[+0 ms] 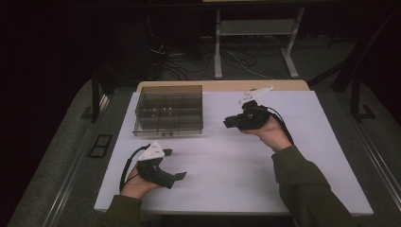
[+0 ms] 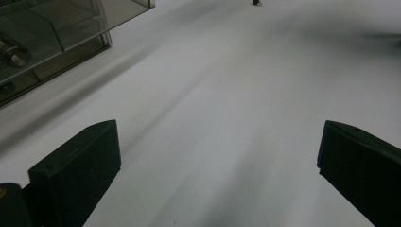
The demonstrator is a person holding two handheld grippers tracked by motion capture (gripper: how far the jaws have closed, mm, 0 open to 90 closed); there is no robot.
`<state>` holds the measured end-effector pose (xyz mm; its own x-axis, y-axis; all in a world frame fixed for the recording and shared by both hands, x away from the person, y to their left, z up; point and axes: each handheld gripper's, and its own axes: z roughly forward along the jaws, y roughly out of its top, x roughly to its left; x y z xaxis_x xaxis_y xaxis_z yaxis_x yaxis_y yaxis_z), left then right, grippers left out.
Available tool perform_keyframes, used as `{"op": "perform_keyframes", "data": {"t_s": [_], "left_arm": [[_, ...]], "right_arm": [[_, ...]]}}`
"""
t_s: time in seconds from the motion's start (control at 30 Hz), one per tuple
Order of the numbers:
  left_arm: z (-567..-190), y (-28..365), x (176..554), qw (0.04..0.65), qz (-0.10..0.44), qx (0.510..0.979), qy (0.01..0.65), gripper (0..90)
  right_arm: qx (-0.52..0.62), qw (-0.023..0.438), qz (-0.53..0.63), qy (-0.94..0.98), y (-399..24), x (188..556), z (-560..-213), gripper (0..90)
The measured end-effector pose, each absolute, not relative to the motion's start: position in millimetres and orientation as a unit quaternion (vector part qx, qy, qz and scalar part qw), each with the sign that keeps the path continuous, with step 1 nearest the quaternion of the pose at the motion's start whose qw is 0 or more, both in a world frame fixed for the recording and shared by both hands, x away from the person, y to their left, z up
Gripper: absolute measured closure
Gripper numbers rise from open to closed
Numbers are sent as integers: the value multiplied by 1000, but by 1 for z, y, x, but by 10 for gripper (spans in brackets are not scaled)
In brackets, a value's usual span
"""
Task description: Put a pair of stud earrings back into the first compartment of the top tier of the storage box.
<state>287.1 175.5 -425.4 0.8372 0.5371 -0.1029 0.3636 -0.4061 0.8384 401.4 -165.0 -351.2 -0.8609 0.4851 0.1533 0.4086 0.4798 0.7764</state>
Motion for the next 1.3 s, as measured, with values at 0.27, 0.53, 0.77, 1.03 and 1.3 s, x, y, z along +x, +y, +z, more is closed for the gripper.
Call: {"op": "perform_keyframes", "data": {"t_s": [0.27, 0.53, 0.77, 1.03, 1.3], "left_arm": [[-425, 175, 287, 475, 92, 832, 273, 0], [-425, 176, 287, 474, 91, 833, 271, 0], [-425, 175, 287, 474, 91, 834, 268, 0], [-425, 175, 287, 474, 89, 834, 267, 0], [-426, 175, 287, 474, 89, 835, 266, 0]], "right_arm": [[247, 38, 440, 863, -142, 409, -346, 780], [238, 31, 439, 866, -117, 415, -341, 780], [231, 29, 438, 868, -100, 419, -341, 780], [219, 25, 439, 871, -77, 425, -340, 780], [200, 29, 438, 876, -48, 432, -338, 780]]}}
